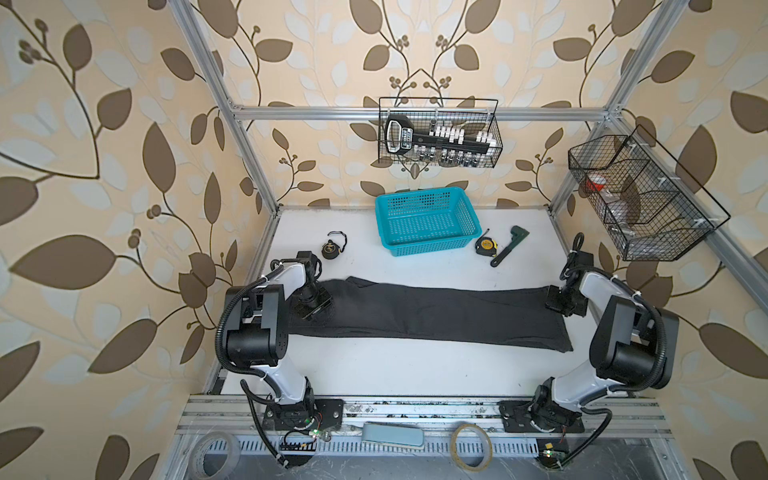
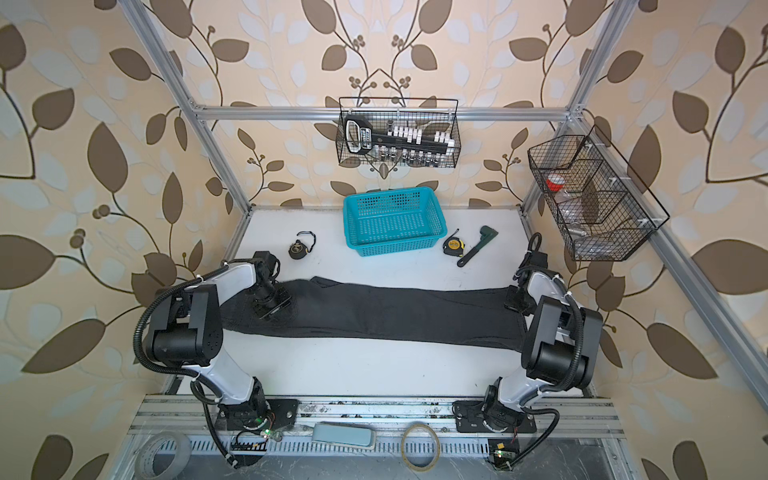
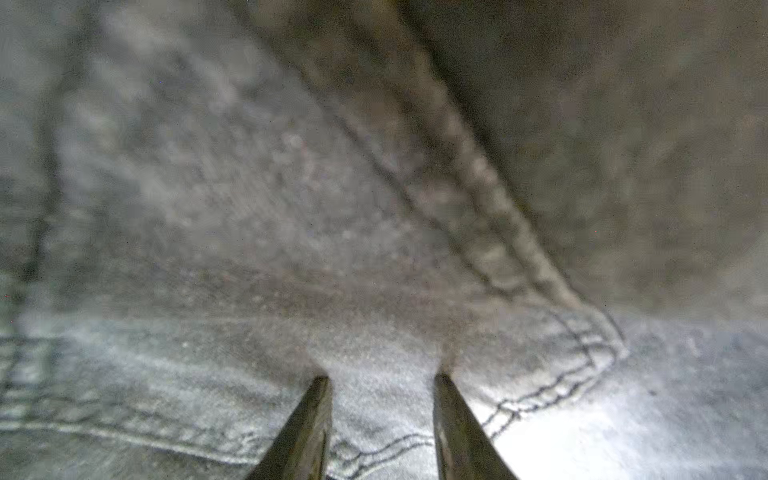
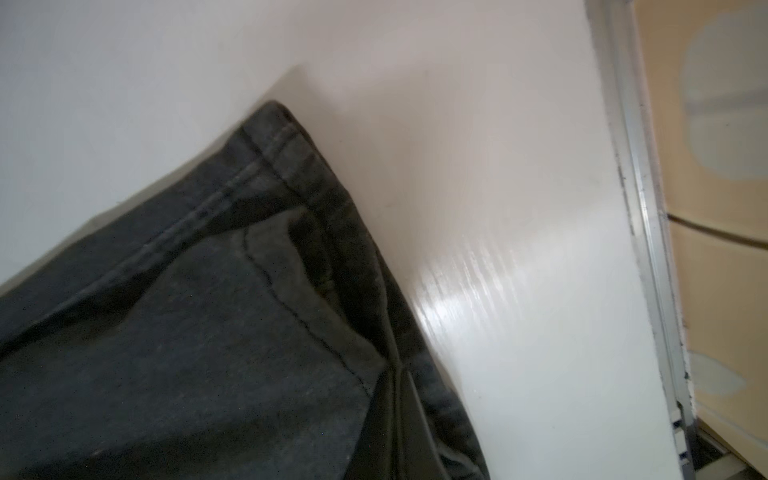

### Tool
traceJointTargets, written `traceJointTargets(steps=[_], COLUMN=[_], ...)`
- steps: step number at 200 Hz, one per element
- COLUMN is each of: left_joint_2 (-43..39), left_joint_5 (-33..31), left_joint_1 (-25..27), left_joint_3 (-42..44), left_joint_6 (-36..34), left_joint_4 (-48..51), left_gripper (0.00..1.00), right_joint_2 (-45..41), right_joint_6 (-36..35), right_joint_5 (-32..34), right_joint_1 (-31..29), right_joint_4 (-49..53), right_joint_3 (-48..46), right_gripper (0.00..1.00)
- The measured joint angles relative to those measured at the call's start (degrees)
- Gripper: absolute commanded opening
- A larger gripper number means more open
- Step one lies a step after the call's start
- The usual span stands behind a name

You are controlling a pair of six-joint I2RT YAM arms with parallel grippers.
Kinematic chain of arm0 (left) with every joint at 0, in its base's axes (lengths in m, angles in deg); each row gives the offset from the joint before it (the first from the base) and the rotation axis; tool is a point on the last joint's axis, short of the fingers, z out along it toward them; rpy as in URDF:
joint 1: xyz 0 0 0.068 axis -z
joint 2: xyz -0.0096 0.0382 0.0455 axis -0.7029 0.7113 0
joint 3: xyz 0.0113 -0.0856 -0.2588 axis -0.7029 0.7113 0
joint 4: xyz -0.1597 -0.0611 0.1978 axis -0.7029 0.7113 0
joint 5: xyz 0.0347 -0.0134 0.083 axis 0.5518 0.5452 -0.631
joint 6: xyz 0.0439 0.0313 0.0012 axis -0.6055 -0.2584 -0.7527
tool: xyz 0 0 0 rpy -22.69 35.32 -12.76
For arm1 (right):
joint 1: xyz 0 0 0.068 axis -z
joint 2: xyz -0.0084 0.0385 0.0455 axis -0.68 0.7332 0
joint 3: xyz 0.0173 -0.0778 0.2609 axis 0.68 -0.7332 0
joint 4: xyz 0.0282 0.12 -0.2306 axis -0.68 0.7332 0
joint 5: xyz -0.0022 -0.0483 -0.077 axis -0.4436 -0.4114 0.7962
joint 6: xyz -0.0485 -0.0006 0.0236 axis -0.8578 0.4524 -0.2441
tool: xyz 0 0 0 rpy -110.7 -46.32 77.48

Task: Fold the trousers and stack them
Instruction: 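Grasp the corner of the leg hem with the right gripper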

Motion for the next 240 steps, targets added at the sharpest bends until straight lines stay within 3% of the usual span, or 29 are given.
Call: traceJointTargets(steps=[29,49,100,188,204,240], left_joint_2=[0.0,0.3,1.6,1.6,1.6,1.6], left_joint_5=[0.0,0.0,0.2,0.2,0.3,0.3], left_joint_1=[0.0,0.0,0.0,0.0,0.0,0.0], left_joint_3=[0.0,-0.3,-1.9,-2.4,-2.4,-2.4], left_joint_6=[0.0,0.0,-0.5,-0.8,-0.8,-0.9], left_joint_4=[0.0,0.3,1.8,1.8,1.6,1.5], left_gripper=[0.42,0.42,0.42,0.42,0.42,0.42], right_joint_2=[2.0,2.0,1.9,6.6,6.8,8.1], right_joint_6=[-1.5,-2.8,-6.1,-9.2,-9.7,-10.0], right_joint_5=[0.8,1.5,-0.8,-15.3,-17.3,-21.0], right_joint_1=[0.4,0.9,2.5,5.6,5.6,5.6], right_joint_4=[-0.2,0.0,-0.2,0.4,0.4,1.2], right_joint_3=[0.2,0.4,0.4,4.4,4.5,5.5], right_gripper=[0.37,0.50,0.54,0.45,0.38,0.08])
